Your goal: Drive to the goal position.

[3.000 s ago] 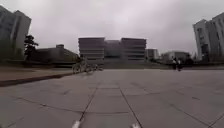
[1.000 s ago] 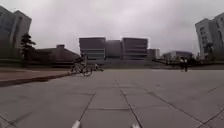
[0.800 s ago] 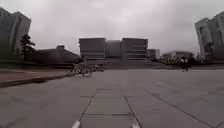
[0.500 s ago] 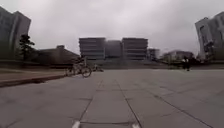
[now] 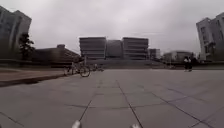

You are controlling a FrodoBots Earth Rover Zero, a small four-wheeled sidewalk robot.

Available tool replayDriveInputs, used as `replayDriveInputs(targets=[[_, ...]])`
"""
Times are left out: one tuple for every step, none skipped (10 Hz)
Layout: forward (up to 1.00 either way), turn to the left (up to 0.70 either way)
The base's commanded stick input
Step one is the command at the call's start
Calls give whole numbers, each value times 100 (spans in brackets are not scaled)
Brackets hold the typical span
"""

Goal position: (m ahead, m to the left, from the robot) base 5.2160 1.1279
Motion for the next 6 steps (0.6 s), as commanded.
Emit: replayDriveInputs(targets=[[68, -1], [69, -1], [69, -1], [70, -1], [70, -1], [70, -1]])
